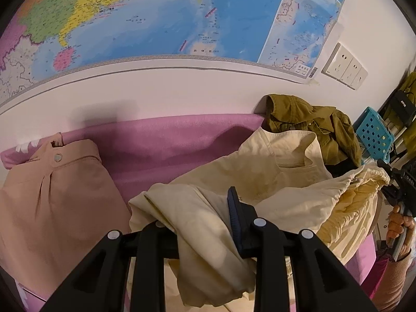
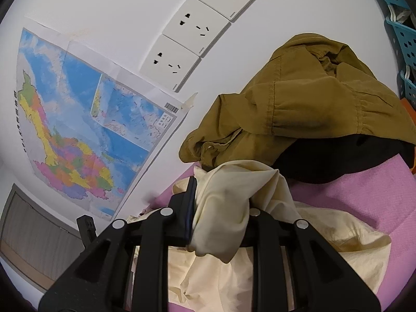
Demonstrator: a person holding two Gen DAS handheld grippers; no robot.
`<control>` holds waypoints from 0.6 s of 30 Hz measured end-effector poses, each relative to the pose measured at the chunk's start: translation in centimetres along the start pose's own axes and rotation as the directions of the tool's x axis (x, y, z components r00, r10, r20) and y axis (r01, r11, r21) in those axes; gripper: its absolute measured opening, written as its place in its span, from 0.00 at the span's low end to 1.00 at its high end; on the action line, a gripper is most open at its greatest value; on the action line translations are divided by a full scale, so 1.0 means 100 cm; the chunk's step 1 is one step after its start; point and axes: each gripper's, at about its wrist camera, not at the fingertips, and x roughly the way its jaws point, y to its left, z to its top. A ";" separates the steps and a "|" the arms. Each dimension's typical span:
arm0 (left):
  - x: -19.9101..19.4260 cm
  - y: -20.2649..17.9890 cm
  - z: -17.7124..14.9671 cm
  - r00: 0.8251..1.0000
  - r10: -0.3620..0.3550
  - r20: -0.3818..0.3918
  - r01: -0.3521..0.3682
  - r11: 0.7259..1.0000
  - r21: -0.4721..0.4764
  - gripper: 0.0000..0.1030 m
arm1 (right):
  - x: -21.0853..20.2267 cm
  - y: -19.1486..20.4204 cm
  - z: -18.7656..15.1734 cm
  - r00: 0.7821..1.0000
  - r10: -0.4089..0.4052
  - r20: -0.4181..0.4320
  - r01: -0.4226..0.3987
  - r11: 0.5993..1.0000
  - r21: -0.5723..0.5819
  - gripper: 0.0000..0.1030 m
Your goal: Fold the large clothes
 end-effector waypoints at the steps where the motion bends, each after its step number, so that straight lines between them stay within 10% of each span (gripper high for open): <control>1: 0.001 0.000 0.000 1.000 -0.001 -0.001 0.001 1.000 0.001 0.26 | 0.001 0.000 0.001 1.000 -0.002 0.000 0.002 1.000 0.002 0.21; 10: 0.028 0.010 0.012 0.999 -0.001 -0.048 -0.001 0.999 -0.032 0.26 | 0.013 -0.005 0.004 1.000 -0.024 -0.005 0.024 1.000 0.015 0.29; 18: 0.051 0.016 0.020 0.996 -0.015 -0.085 0.009 0.998 -0.069 0.26 | -0.010 0.013 -0.007 0.998 0.039 0.041 -0.038 0.999 -0.029 0.73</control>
